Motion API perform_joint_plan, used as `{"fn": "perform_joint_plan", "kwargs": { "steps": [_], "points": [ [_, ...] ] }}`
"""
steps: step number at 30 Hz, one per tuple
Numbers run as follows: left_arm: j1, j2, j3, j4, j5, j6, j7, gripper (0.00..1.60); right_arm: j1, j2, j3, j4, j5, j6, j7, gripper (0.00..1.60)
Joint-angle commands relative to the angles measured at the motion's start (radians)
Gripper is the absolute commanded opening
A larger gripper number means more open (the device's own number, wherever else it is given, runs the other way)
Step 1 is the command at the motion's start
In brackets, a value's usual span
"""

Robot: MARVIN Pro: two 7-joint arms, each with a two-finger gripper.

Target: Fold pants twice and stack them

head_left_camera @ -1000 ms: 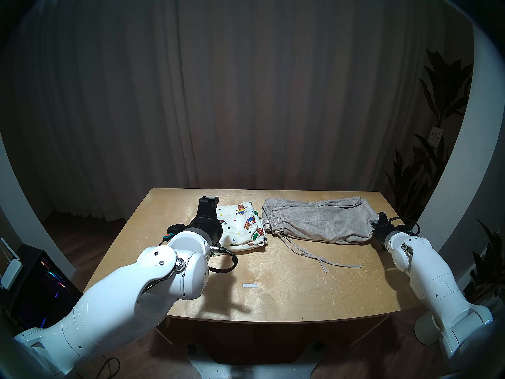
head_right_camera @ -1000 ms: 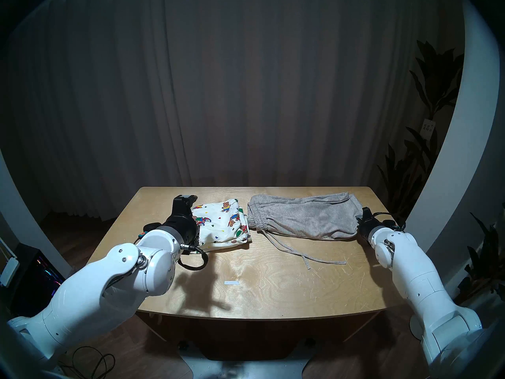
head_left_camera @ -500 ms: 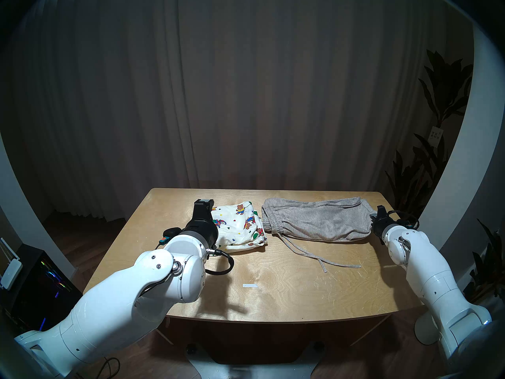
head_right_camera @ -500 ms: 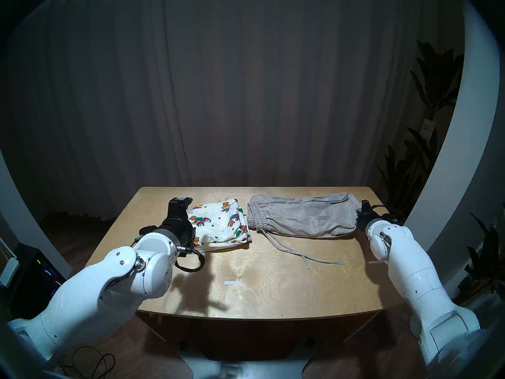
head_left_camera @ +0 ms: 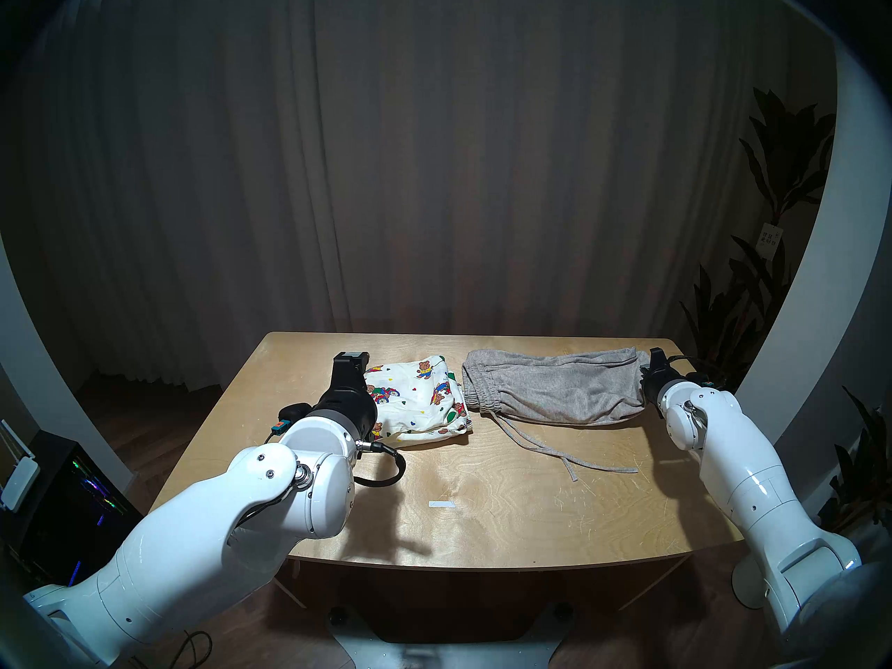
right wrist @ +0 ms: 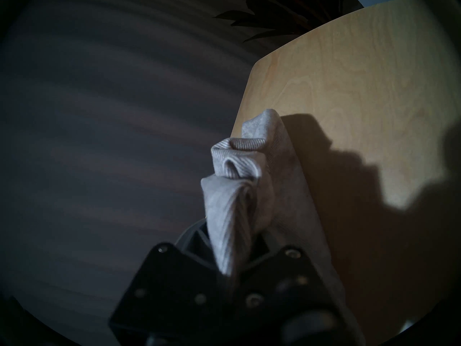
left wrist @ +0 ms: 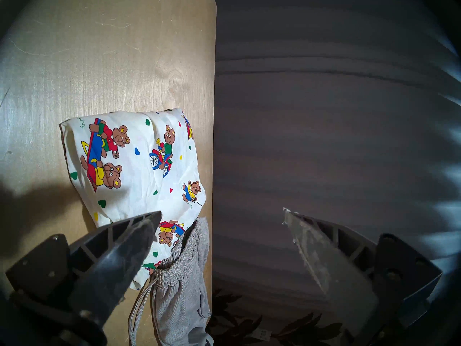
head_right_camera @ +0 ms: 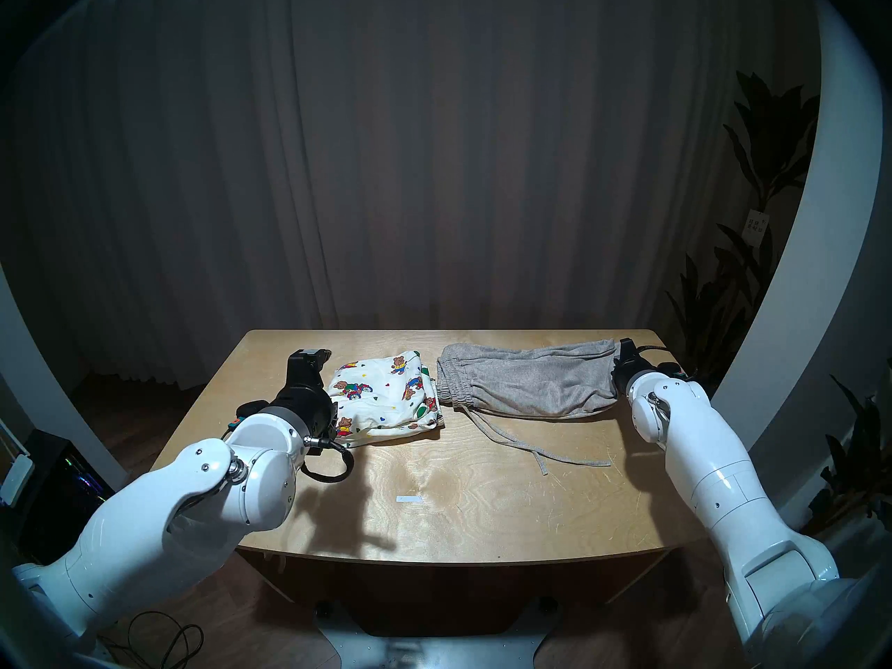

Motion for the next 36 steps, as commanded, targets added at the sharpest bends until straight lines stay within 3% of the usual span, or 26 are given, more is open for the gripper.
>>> {"fn": "perform_joint_plan", "kwargs": {
  "steps": [1, 18, 36],
  "points": [
    [0.027, 0.016, -0.025, -0.038, -0.001, -0.012, -0.031, 1.60, 0.085, -0.032, -0.014, -0.017, -0.012, -0.010, -0.015, 0.00],
    [0.102, 0.043, -0.061, -0.072, -0.011, -0.052, -0.066, 1.60, 0.192, -0.128, -0.097, 0.025, -0.042, -0.030, -0.058, 0.00],
    [0.128, 0.035, -0.075, -0.083, -0.010, -0.085, -0.088, 1.60, 0.301, -0.168, -0.198, 0.119, -0.073, 0.086, -0.020, 0.00]
  ]
}}
